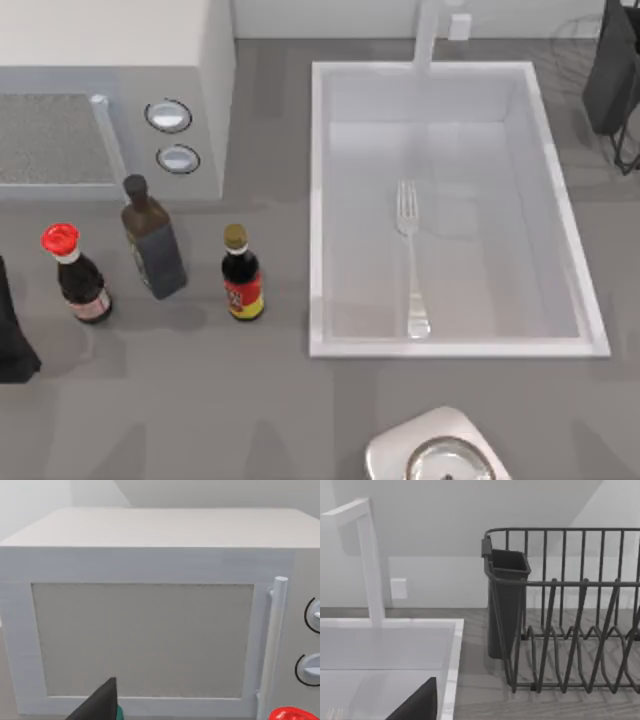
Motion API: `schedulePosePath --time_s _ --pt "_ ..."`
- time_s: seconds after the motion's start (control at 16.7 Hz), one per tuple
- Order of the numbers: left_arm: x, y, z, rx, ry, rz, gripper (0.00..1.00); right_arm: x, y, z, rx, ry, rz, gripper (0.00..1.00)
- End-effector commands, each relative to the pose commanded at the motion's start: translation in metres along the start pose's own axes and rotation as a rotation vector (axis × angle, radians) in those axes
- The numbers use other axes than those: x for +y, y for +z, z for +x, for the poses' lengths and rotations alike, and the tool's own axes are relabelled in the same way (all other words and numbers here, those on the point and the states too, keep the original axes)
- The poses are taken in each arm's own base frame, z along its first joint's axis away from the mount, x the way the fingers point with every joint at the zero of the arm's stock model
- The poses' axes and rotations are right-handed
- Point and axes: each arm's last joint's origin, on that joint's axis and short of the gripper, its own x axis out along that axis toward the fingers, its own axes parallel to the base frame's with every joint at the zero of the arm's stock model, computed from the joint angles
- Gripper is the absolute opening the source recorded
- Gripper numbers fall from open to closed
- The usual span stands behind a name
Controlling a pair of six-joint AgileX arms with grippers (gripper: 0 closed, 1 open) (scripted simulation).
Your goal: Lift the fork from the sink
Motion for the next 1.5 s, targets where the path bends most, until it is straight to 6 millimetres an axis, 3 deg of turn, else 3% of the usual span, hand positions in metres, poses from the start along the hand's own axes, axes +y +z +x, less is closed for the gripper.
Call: schedulePosePath --time_s 1.02,1.26,1.5 --pt "0.000 0.000 0.000 0.000 0.000 0.000 1.00 0.000 0.002 0.000 0.005 0.001 0.001 1.00" --pt "0.000 0.000 0.000 0.000 0.000 0.000 1.00 0.002 0.029 0.002 0.074 0.019 0.018 1.00" --pt "0.000 0.000 0.000 0.000 0.000 0.000 1.00 0.008 0.080 0.018 0.221 0.051 0.049 1.00"
